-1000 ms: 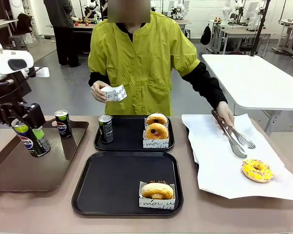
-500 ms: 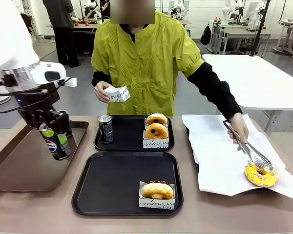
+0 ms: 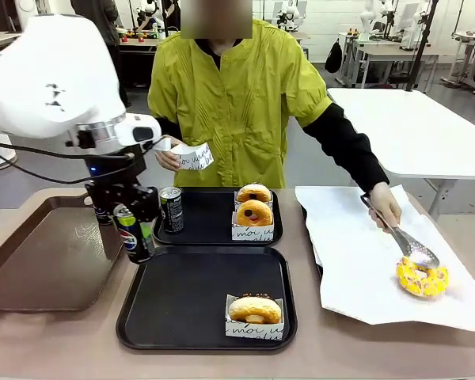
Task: Set up donuts and drinks on trays.
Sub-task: Pick up one Pepsi coke from the Handle tray and place it on the Flat Tray without a Pepsi coke.
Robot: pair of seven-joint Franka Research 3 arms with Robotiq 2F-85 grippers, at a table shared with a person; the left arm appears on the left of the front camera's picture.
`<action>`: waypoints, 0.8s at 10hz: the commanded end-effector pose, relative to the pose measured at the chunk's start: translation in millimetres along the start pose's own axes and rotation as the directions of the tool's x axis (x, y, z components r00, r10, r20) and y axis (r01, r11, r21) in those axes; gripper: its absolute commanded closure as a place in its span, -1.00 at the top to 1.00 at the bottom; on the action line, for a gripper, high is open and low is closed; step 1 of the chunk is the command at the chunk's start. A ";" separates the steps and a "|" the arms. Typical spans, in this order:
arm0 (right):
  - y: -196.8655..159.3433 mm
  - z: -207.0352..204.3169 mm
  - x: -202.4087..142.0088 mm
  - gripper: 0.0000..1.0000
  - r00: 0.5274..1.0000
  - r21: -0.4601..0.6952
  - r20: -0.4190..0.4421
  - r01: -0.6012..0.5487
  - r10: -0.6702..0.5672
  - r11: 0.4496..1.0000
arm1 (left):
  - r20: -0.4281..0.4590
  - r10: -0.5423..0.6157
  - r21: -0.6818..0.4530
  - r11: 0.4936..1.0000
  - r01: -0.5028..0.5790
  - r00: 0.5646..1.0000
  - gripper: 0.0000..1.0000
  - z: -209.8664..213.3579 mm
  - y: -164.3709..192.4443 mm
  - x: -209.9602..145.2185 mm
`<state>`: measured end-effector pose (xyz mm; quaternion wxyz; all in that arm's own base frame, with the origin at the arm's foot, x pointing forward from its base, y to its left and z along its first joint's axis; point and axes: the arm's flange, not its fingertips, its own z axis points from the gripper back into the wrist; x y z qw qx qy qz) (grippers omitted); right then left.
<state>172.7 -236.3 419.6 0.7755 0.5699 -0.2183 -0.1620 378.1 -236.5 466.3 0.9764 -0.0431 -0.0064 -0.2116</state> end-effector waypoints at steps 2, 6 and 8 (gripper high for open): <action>0.5 -0.8 -0.9 1.00 1.000 0.014 0.004 -0.012 0.012 1.000 | -0.004 0.003 0.004 1.000 -0.003 1.000 0.17 -3.3 -18.0 24.9; 0.5 -0.8 -0.9 1.00 1.000 0.014 0.004 -0.012 0.012 1.000 | -0.040 -0.001 -0.014 1.000 0.000 0.999 0.17 -17.9 -19.2 27.9; 0.5 -0.8 -0.9 1.00 1.000 0.014 0.004 -0.012 0.012 1.000 | -0.040 -0.001 -0.014 1.000 0.000 0.999 0.17 -17.9 -19.2 27.9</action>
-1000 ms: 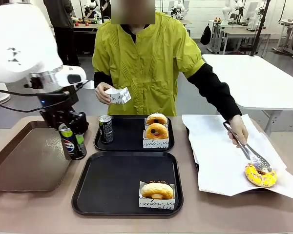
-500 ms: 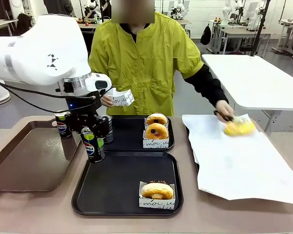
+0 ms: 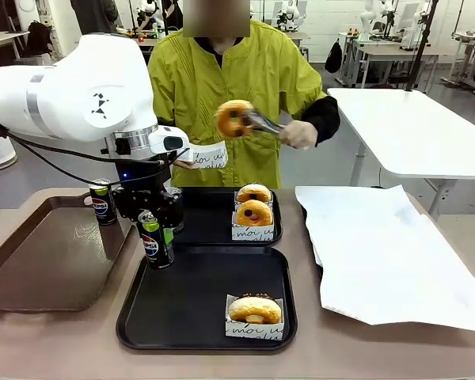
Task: Set up donuts and drinks on trays.
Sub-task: Pick up one Pepsi coke from the Handle tray and place it on the Flat Tray without a Pepsi coke.
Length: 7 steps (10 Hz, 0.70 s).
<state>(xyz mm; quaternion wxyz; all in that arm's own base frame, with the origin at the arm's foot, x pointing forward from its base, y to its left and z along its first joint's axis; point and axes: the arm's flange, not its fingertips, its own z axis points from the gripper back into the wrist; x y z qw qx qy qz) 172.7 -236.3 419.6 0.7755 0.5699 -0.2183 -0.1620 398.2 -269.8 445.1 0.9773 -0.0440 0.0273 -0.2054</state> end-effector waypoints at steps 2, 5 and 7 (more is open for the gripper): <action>0.5 -0.8 -0.9 1.00 1.000 0.014 0.004 -0.012 0.012 1.000 | 0.007 0.016 -0.039 0.999 -0.015 1.000 0.17 -9.0 4.1 11.8; 0.5 -0.8 -0.9 1.00 1.000 0.014 0.004 -0.012 0.012 1.000 | 0.045 0.016 -0.008 1.000 -0.016 0.999 0.17 -18.8 2.0 26.9; 0.5 -0.8 -0.9 1.00 1.000 0.014 0.004 -0.012 0.012 1.000 | -0.008 0.020 0.001 1.000 -0.020 1.000 0.17 -30.2 7.1 33.7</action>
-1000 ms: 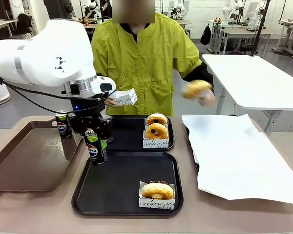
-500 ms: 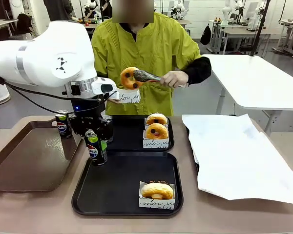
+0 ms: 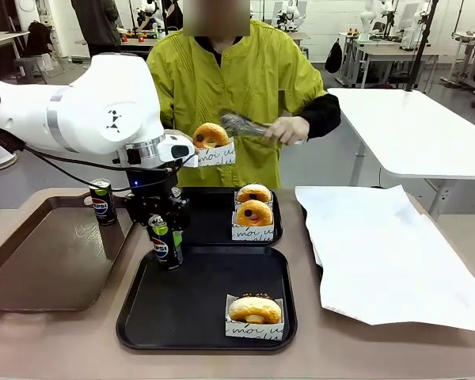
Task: Set up donuts and drinks on trays.
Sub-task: Pick up one Pepsi coke from the Handle tray and place it on the Flat Tray without a Pepsi coke.
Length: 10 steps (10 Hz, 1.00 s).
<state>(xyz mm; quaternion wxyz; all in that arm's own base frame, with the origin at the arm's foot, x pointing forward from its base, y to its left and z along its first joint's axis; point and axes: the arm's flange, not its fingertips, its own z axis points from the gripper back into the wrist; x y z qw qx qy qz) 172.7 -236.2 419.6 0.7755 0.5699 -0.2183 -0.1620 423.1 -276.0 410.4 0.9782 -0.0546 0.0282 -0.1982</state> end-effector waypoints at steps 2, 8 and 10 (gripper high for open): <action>0.5 -0.8 -0.9 1.00 1.000 0.014 0.004 -0.012 0.012 1.000 | -0.010 -0.015 0.033 0.999 0.015 1.000 0.17 11.8 -0.1 -2.1; 0.5 -0.8 -0.9 1.00 1.000 0.014 0.004 -0.012 0.012 1.000 | 0.095 -0.032 0.093 0.995 0.023 0.995 0.17 147.0 37.1 -177.1; 0.5 -0.8 -0.9 1.00 1.000 0.014 0.004 -0.012 0.012 1.000 | 0.098 -0.003 0.095 0.995 -0.006 0.995 0.17 149.9 42.0 -167.0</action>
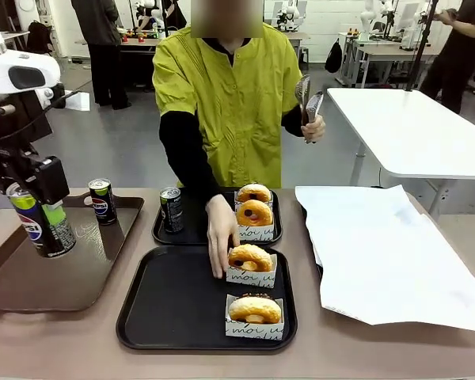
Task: Set up donuts and drinks on trays.
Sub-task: Pick up one Pepsi coke from the Handle tray and place it on the Flat Tray without a Pepsi coke.
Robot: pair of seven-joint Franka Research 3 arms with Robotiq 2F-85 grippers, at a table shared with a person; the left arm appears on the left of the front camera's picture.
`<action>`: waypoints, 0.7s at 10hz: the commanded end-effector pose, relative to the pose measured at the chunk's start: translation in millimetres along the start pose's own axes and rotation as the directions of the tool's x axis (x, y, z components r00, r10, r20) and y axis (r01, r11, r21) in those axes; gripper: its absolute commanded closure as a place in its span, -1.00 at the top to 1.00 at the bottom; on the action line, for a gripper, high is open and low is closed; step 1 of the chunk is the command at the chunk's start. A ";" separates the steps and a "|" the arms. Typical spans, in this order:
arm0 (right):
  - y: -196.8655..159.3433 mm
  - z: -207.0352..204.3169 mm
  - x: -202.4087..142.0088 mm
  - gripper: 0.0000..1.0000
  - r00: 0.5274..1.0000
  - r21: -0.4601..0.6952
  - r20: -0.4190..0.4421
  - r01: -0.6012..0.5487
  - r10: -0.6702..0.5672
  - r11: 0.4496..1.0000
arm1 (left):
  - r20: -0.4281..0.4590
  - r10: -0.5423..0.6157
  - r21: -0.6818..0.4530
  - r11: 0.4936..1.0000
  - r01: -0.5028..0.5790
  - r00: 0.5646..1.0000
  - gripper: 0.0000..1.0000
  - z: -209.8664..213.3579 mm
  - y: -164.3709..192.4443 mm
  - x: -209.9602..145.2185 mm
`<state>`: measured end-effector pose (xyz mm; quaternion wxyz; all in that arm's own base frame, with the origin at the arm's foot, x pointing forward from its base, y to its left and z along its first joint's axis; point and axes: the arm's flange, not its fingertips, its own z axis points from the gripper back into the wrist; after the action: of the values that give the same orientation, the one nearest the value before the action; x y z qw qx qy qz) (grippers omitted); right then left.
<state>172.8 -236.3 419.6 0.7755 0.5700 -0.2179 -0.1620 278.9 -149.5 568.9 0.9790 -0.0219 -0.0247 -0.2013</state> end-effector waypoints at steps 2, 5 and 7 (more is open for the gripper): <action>0.6 -0.7 -1.0 1.00 1.000 0.014 0.005 -0.012 0.012 1.000 | 0.006 -0.014 0.002 1.000 0.014 1.000 0.17 8.7 -5.5 -7.9; 0.6 -0.7 -1.0 1.00 1.000 0.014 0.005 -0.012 0.012 1.000 | 0.006 -0.014 0.002 1.000 0.014 1.000 0.17 8.7 -5.5 -7.9; 0.6 -0.7 -1.0 1.00 1.000 0.014 0.005 -0.012 0.012 1.000 | 0.004 -0.008 0.005 1.000 0.008 1.000 0.17 4.7 -4.1 -5.5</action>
<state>172.8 -236.3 419.6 0.7755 0.5700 -0.2179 -0.1620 271.8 -150.7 573.3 0.9782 -0.0196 -0.0270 -0.2050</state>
